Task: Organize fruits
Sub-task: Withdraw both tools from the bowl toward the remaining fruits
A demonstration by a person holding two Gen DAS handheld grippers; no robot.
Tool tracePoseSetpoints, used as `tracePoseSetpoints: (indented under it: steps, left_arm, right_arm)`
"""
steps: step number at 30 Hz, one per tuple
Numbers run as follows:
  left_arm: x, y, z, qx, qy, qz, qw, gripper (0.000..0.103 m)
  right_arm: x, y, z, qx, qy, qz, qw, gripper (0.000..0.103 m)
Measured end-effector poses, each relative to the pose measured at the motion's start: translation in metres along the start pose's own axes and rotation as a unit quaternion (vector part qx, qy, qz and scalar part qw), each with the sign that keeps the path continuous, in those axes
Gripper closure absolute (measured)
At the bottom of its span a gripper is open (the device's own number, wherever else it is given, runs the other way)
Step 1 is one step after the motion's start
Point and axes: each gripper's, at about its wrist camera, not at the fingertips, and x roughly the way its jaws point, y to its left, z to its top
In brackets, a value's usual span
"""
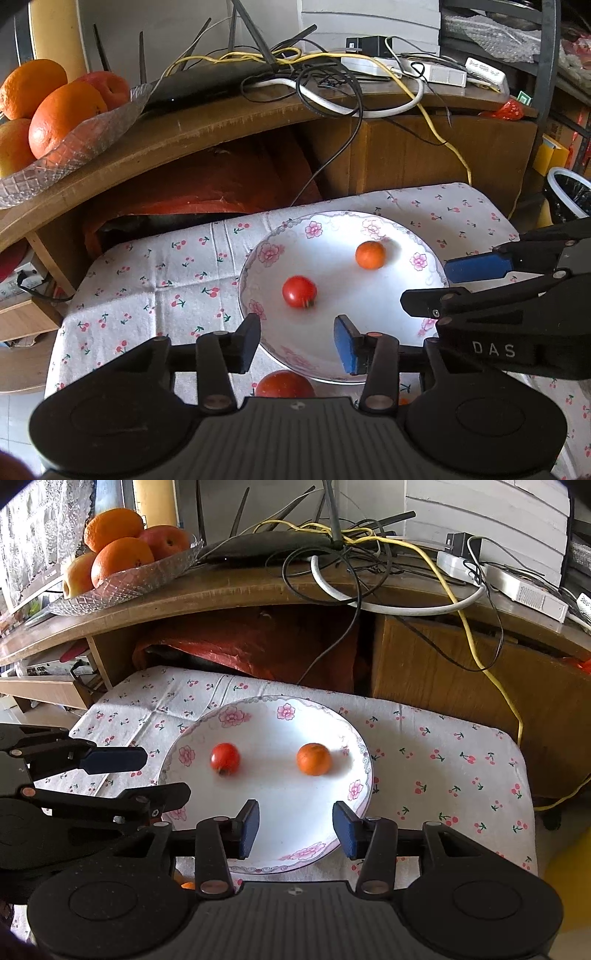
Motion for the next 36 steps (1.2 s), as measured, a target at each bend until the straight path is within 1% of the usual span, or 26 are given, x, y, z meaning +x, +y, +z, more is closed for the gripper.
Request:
tracePoseSetpoints:
  steps: [10,22,29,36]
  left_arm:
    - [-0.015,0.0,-0.012,0.015,0.002,-0.012,0.9998,0.05]
    - [-0.041,-0.001,-0.032,0.034,0.008,-0.039,0.9986,0.049]
    - [-0.052,0.004,-0.051,0.048,0.022,-0.048,0.9975,0.049]
    - [-0.06,0.011,-0.067,0.058,0.038,-0.067,0.9954,0.049]
  right_arm:
    - [-0.009,0.006,-0.012,-0.016,0.01,0.014,1.0,0.062]
    - [-0.027,0.016,-0.035,-0.036,0.032,0.038,0.998,0.062]
    - [-0.035,0.03,-0.059,-0.062,0.062,0.07,0.994,0.062]
    - [-0.029,0.051,-0.07,-0.093,0.083,0.098,0.987,0.062]
